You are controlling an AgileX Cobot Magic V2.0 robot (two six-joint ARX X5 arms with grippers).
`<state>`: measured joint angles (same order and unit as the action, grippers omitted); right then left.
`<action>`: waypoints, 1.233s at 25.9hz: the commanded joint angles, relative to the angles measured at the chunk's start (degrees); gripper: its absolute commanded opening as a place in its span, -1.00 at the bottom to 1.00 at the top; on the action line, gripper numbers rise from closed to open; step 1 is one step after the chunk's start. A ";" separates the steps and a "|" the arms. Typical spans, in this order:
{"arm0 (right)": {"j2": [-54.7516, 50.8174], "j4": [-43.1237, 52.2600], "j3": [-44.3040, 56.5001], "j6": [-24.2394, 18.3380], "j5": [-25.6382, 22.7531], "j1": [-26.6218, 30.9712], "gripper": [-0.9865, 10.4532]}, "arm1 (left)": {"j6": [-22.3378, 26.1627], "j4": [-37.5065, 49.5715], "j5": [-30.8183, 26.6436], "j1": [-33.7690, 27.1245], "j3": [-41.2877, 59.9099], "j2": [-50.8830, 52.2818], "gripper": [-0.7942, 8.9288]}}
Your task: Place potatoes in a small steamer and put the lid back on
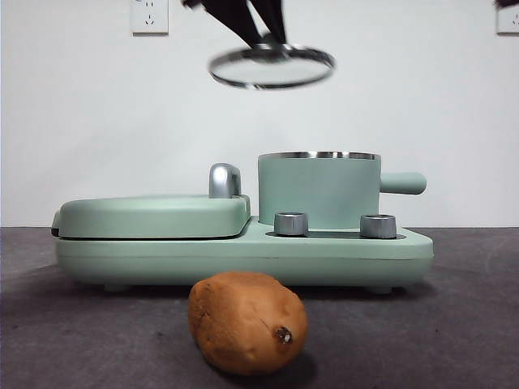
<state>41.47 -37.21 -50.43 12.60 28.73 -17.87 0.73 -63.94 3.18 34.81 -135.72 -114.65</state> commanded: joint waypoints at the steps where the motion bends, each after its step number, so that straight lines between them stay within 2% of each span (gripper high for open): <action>1: 4.33 0.85 -1.11 3.26 -5.84 -9.25 0.04 | 1.31 -0.76 0.17 -1.79 -2.47 1.81 -0.81; 6: 17.66 2.01 -2.47 7.04 -16.11 -26.71 0.04 | 2.38 -4.37 0.17 -8.11 -2.47 4.96 -0.81; 10: 25.66 2.03 -5.03 9.05 -20.37 -31.85 0.04 | 2.69 -4.52 0.17 -11.63 -2.47 5.57 -0.81; 19: 42.34 0.76 -10.58 11.15 -22.99 -37.05 0.04 | 2.69 -4.59 0.20 -16.48 -2.45 5.57 -0.81; 27: 51.41 1.18 -11.10 11.30 -22.82 -37.90 0.04 | 2.67 -3.96 0.22 -17.66 -2.45 5.57 -0.81; 32: 55.45 1.64 -11.10 9.90 -22.60 -37.88 0.04 | 2.67 -3.89 0.22 -17.66 -2.45 5.57 -0.81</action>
<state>95.50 -35.94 -60.55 22.90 6.09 -55.07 2.57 -69.23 3.18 16.99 -135.81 -109.49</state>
